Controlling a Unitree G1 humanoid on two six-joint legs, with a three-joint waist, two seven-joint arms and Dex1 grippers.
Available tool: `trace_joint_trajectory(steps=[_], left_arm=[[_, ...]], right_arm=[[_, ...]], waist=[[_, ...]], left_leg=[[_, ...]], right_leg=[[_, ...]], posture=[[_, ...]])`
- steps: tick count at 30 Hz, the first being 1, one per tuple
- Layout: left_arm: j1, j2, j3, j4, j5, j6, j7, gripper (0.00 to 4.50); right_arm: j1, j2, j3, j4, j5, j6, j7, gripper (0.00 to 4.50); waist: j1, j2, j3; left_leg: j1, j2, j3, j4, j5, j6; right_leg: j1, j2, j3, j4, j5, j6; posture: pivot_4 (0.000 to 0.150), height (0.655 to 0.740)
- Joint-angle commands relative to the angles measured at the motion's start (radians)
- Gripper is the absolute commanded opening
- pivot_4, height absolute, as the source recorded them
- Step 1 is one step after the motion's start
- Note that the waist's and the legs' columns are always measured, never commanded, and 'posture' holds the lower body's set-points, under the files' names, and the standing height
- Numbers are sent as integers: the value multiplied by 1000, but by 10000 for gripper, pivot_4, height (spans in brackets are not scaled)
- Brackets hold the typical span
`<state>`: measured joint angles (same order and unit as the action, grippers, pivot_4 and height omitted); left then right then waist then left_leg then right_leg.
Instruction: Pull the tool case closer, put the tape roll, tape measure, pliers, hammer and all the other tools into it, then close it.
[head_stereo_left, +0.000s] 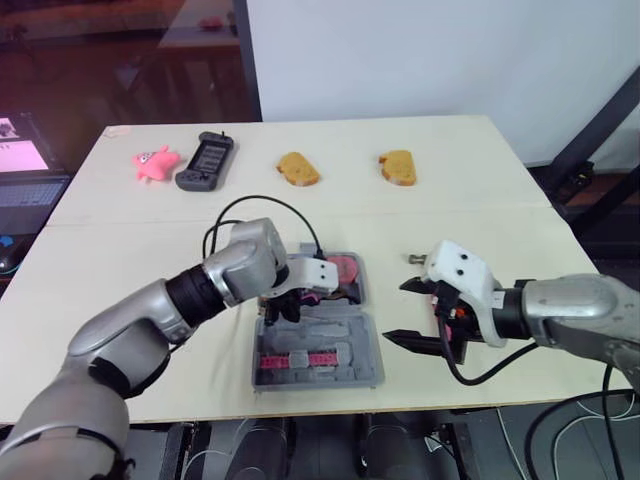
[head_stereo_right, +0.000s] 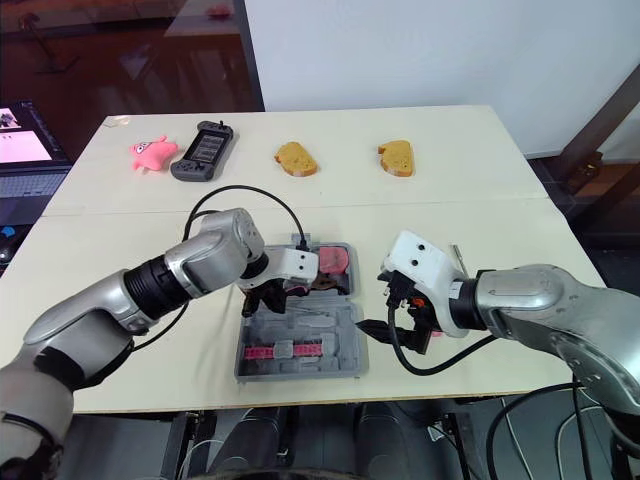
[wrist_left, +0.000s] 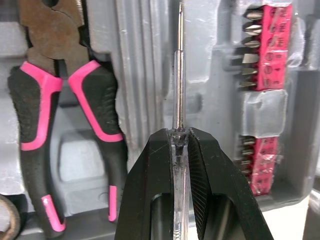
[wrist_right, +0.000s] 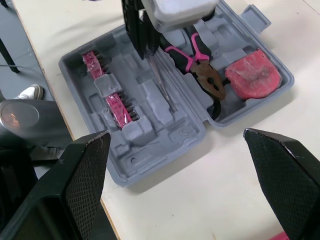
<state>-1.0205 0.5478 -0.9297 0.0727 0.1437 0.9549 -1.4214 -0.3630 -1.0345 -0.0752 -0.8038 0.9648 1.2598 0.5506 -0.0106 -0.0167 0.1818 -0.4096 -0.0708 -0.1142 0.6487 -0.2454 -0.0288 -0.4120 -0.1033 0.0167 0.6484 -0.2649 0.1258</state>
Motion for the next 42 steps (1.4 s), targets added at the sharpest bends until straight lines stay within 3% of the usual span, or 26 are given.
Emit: trace_joint_trajectory(steps=[1, 17, 42], left_arm=[[10, 0, 11, -22, 0, 11, 15, 711], [21, -29, -6, -6, 36, 16, 110, 711], [-10, -13, -39, -100, -6, 183, 123, 711]], right_arm=[[-15, -17, -16, -16, -5, -14, 4, 45000], [-22, -15, 3, -8, -48, -20, 14, 45000], [-41, 5, 51, 15, -111, -55, 30, 45000]], waist=[[0, 0, 0], [2, 0, 0], [0, 0, 0]], left_leg=[[0, 0, 0, 0, 0, 0], [0, 0, 0, 1, 0, 0], [1, 0, 0, 1, 0, 0]], right_leg=[[0, 0, 0, 0, 0, 0], [0, 0, 0, 1, 0, 0], [1, 0, 0, 1, 0, 0]], posture=[[1500, 7400], [1500, 7400], [1500, 7400]])
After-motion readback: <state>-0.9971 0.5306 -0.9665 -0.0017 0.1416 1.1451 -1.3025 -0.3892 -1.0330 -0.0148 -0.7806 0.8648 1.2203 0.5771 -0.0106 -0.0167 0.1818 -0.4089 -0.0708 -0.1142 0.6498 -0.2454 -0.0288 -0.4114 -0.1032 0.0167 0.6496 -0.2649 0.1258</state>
